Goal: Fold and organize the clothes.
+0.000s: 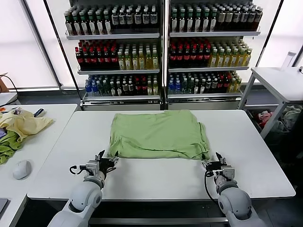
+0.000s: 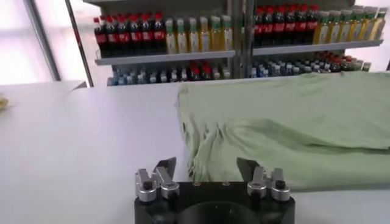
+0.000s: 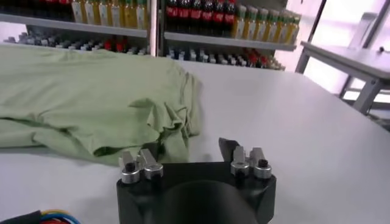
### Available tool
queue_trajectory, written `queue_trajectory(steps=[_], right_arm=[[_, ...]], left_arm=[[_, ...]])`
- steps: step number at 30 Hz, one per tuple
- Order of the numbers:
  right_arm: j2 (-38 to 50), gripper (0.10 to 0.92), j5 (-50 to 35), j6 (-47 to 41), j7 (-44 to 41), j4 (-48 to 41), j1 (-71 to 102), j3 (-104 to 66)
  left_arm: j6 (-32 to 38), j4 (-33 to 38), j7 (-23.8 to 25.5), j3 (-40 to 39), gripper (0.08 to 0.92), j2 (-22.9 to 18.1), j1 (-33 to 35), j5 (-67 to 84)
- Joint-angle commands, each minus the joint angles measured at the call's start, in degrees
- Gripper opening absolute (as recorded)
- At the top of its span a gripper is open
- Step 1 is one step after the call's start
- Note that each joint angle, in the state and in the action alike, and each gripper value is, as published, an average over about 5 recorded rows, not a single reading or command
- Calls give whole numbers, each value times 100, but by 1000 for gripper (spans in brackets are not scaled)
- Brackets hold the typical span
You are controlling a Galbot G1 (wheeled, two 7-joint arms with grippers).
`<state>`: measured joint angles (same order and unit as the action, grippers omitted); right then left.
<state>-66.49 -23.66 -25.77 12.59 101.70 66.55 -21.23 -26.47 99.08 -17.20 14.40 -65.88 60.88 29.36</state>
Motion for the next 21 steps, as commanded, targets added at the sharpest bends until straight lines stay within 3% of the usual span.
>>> queue_trajectory(steps=[1, 11, 21], right_arm=[[-3, 403, -278, -129, 38, -61, -18, 34], [156, 149, -326, -121, 8, 219, 165, 37], [296, 128, -227, -94, 14, 1176, 1220, -389]], left_arm=[[-75, -353, -15, -39, 393, -3, -148, 485], [-118, -115, 8, 55, 127, 52, 9, 829], [-109, 1298, 19, 654, 104, 171, 1375, 812]])
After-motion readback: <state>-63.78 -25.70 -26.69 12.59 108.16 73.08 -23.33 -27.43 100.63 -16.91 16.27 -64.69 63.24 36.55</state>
